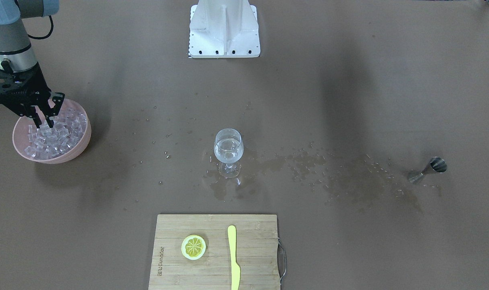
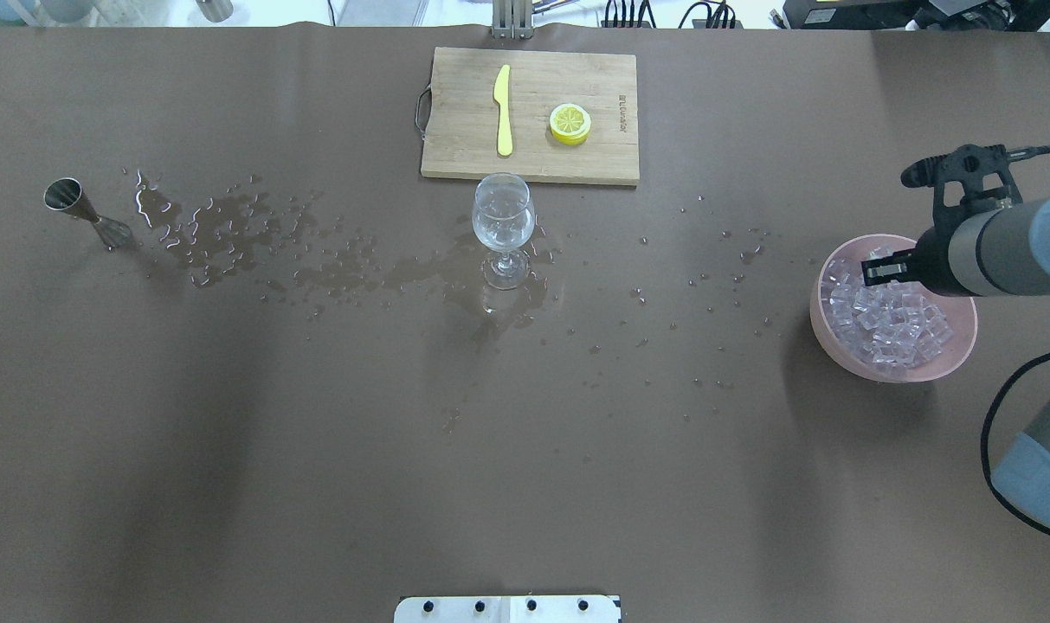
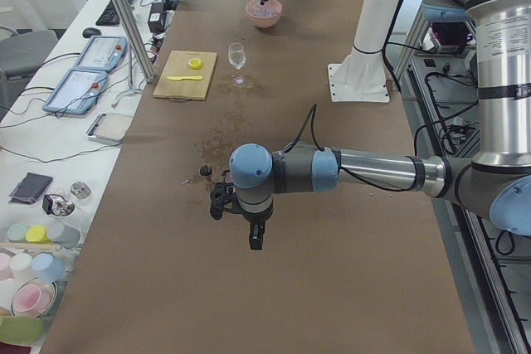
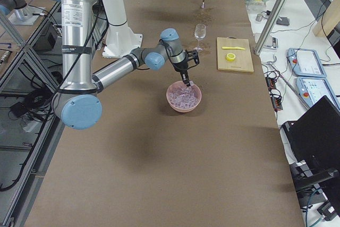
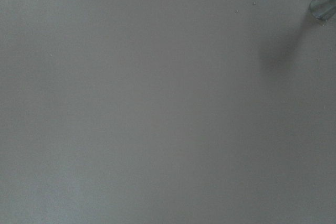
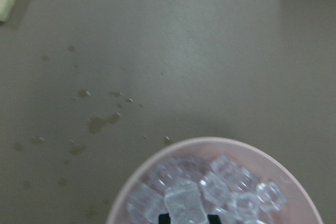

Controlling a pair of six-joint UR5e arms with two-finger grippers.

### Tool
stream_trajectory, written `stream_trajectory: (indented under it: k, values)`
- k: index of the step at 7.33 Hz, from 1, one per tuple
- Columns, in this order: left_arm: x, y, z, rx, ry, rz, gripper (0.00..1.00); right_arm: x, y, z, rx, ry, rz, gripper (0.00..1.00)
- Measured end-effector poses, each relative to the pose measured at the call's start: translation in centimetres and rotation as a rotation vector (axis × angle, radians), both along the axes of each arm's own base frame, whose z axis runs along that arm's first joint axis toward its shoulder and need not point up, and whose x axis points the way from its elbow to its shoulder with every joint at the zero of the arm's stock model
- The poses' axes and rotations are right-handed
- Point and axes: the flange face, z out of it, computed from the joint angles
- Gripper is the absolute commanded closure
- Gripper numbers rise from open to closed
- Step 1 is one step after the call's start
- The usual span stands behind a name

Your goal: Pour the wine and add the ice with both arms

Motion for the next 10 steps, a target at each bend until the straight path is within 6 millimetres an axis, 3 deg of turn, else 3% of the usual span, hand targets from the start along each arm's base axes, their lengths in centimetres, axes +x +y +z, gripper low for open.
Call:
stream_trajectory:
  k: [2,5,7,10]
  values:
    - [0.0,-0.1,-0.2,0.005,0.000,0.000,0.02,-2.9,-2.3,-8.2,0.061,-0.134,-0.013,1.00]
    - [0.0,-0.2,-0.5,0.013,-0.001,0.001,0.02,-11.4,-3.8,-20.4,0.057,-0.341,-0.017,1.00]
    - [0.0,-0.3,-0.6,0.016,0.000,0.002,0.02,-15.1,-4.0,-25.2,0.042,-0.397,-0.025,1.00]
    - [0.0,-0.3,-0.6,0.016,0.000,0.002,0.02,-19.8,-5.9,-29.9,-0.030,-0.310,-0.006,1.00]
